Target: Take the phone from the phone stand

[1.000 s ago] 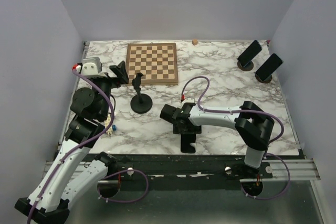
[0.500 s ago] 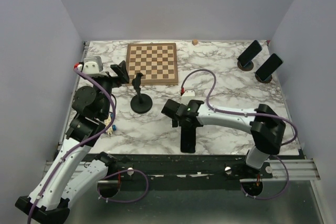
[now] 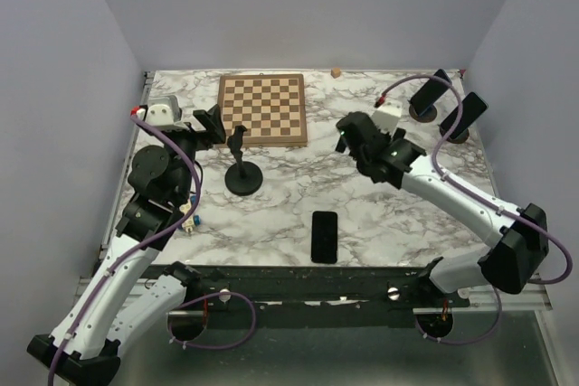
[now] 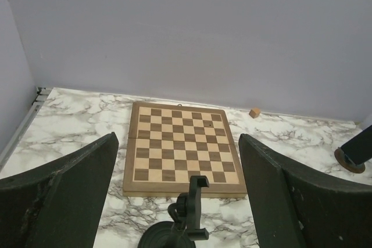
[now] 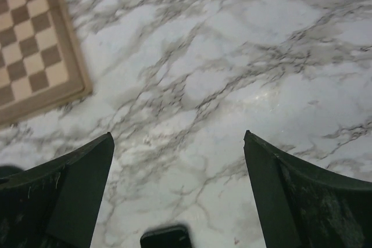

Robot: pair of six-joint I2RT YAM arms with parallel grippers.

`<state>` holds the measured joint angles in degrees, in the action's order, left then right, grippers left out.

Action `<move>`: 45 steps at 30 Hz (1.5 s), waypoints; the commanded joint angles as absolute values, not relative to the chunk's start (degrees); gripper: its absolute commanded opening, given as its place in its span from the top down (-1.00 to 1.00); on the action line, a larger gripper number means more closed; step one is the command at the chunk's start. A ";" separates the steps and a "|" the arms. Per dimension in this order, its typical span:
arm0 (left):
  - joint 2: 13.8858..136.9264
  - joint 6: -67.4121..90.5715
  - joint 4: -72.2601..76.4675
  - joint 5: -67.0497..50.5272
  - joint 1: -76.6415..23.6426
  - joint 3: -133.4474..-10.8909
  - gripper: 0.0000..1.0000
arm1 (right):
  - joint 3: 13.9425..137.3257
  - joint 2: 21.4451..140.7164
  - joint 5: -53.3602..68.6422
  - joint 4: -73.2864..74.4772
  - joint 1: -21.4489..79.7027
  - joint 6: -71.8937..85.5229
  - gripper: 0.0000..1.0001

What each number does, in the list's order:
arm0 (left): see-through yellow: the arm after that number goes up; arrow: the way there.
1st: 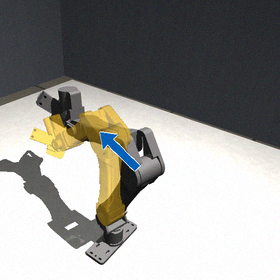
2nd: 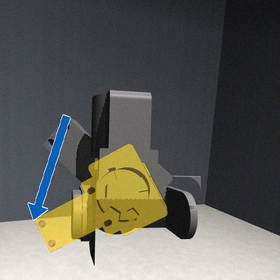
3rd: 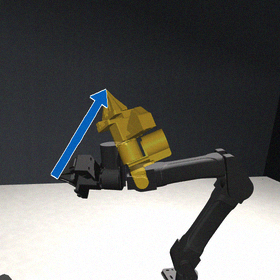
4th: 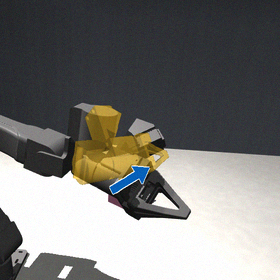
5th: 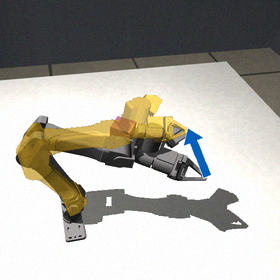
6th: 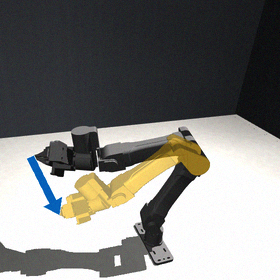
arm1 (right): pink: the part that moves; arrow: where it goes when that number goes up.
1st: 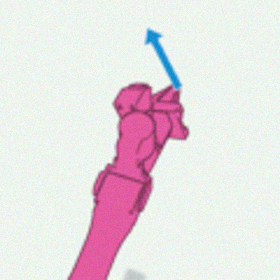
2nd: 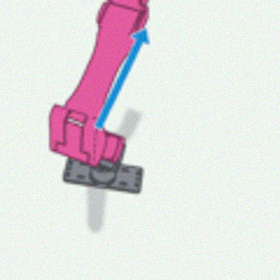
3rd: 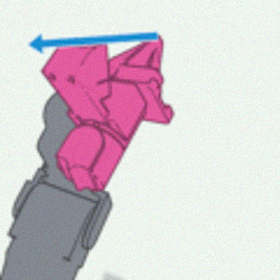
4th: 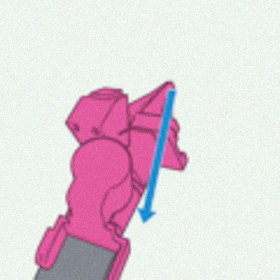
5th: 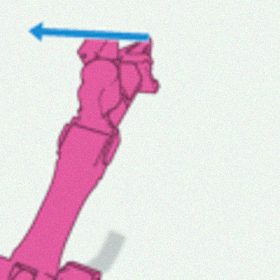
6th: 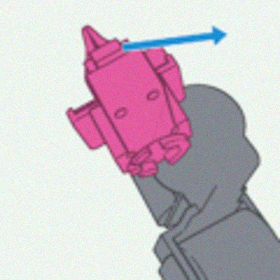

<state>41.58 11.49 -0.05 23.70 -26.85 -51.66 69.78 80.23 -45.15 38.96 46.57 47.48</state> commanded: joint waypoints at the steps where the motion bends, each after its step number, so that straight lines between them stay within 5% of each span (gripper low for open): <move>1: 42.06 12.34 0.09 21.91 -26.68 -51.99 -0.84 | 67.85 78.28 -40.19 30.79 33.82 40.45 -0.99; 14: 43.74 16.71 -1.79 14.80 -25.84 -52.76 -0.82 | 72.96 86.78 -33.22 22.41 6.82 35.22 -0.99; 31: 46.55 18.48 -3.16 9.53 -24.43 -54.25 -0.79 | 94.10 110.07 -21.92 16.79 -4.95 28.43 -0.90; 45: 47.59 18.85 -3.52 7.65 -24.35 -54.67 -0.76 | 86.69 105.64 -22.82 12.72 -4.67 34.20 -0.73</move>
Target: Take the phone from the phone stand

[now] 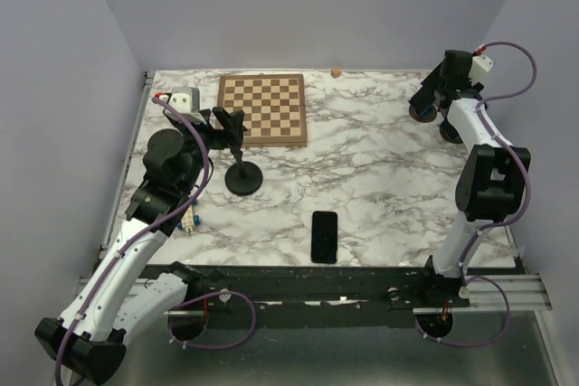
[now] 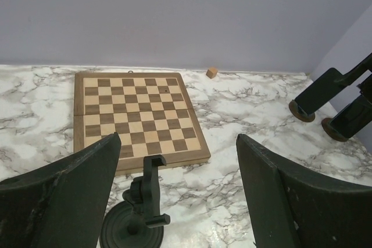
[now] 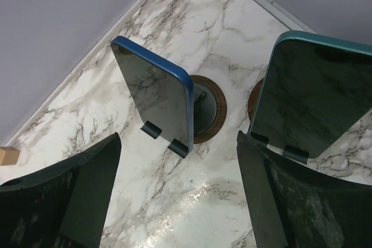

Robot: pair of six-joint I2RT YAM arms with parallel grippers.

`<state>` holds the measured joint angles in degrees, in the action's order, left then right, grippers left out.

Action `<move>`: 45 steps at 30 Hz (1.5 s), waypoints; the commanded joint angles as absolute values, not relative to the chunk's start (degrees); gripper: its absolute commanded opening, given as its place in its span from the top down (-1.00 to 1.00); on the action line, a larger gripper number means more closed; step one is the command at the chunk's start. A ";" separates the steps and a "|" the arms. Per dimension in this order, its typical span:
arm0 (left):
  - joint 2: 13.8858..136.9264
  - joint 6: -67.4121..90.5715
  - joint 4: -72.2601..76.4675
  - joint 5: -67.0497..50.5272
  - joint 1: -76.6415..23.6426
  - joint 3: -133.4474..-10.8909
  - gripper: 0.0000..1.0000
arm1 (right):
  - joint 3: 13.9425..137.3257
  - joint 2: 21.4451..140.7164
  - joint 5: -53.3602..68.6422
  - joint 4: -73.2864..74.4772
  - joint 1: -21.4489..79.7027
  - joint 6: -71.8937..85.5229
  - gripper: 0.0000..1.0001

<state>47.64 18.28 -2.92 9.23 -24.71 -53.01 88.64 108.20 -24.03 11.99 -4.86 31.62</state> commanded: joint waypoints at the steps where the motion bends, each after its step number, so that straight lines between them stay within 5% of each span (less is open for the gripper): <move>1: 47.55 19.05 -3.52 7.51 -24.35 -54.67 -0.76 | 85.84 105.20 -23.19 12.68 -4.44 34.55 -0.73; 10: 47.63 19.78 -3.39 6.50 -24.35 -54.58 -0.76 | 88.20 109.66 -36.93 17.23 2.72 37.90 -0.86; 21: 47.83 19.78 -3.60 6.86 -24.35 -54.68 -0.76 | 129.69 134.64 -52.81 59.78 4.83 63.22 -1.00; 45: 49.48 20.39 -3.69 5.32 -24.35 -54.80 -0.75 | 127.18 136.88 -57.78 45.89 5.95 55.94 -1.00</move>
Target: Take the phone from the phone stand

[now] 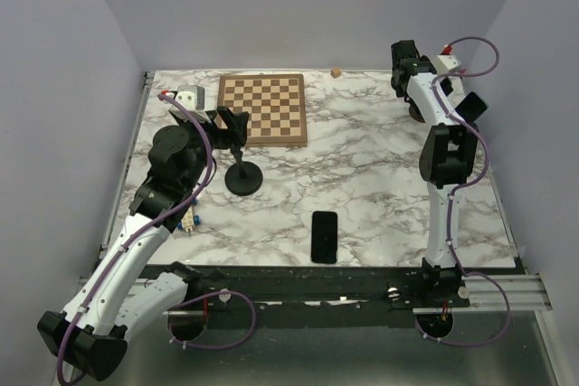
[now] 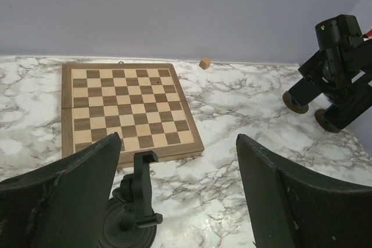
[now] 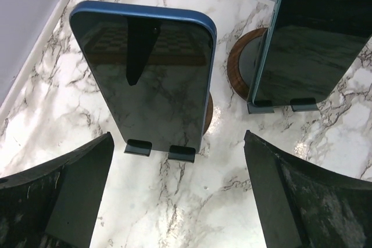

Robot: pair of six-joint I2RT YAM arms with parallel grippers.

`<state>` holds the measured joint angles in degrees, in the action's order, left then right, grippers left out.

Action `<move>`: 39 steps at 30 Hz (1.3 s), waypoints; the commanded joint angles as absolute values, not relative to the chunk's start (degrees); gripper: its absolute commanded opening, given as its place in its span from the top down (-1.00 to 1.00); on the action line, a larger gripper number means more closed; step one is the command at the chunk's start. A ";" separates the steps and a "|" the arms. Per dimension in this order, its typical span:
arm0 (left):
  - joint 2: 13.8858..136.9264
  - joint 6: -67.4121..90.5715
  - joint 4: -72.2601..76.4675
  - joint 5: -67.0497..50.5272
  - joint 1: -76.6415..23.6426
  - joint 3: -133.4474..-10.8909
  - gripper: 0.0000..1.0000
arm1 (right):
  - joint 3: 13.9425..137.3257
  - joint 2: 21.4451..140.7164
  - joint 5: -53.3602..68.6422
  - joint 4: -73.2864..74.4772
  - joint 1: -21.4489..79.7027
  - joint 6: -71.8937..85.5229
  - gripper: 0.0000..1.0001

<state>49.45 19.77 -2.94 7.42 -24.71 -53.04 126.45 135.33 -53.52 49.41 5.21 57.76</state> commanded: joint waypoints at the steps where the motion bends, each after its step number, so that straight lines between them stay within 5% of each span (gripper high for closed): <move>1: 49.46 20.39 -3.69 5.44 -24.35 -54.84 -0.75 | 127.39 137.14 -58.34 45.39 6.12 55.14 -1.00; 39: 49.66 21.01 -3.95 4.67 -24.43 -54.89 -0.75 | 131.04 143.97 -66.45 36.77 6.24 48.30 -1.00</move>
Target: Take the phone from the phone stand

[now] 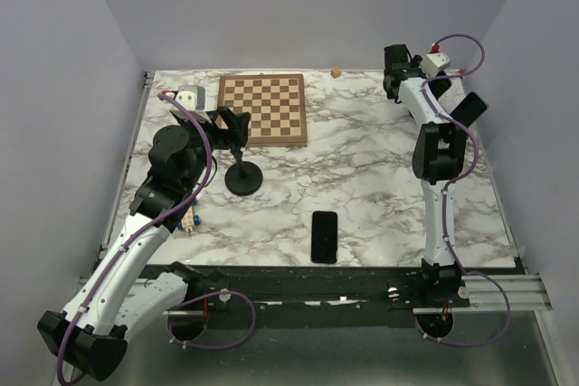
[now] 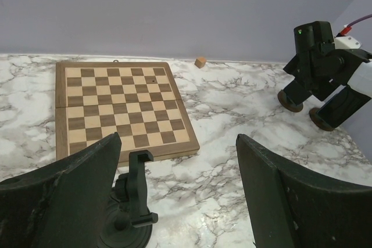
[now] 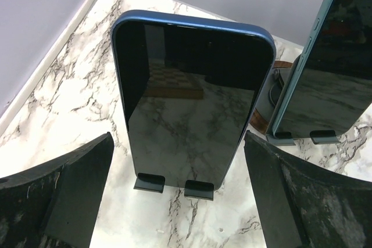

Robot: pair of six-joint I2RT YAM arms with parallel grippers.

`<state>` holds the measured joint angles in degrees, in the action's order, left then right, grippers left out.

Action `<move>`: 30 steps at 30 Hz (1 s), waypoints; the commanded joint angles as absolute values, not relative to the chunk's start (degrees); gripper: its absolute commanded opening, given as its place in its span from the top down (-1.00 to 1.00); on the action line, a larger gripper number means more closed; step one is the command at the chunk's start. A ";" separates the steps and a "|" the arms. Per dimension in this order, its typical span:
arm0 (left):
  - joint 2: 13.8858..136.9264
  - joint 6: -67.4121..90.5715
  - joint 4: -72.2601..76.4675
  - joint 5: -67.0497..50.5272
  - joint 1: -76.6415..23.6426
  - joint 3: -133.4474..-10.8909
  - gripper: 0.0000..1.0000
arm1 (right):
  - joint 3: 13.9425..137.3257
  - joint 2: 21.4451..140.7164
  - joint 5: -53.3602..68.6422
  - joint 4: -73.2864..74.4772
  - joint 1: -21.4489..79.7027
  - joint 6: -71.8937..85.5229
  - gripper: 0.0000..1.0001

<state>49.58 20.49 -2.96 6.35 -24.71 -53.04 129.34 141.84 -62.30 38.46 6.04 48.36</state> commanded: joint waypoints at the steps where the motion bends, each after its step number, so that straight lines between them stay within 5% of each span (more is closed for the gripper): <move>1: 49.64 21.09 -3.96 4.66 -24.43 -54.92 -0.75 | 131.20 144.13 -66.73 36.77 6.24 48.20 -1.00; 18: 49.92 21.01 -3.96 4.57 -24.61 -54.93 -0.75 | 130.32 144.60 -67.23 35.33 6.24 48.08 -0.65; 30: 50.08 21.01 -3.60 4.22 -24.61 -54.67 -0.75 | 127.92 142.54 -66.45 34.60 6.67 48.48 0.07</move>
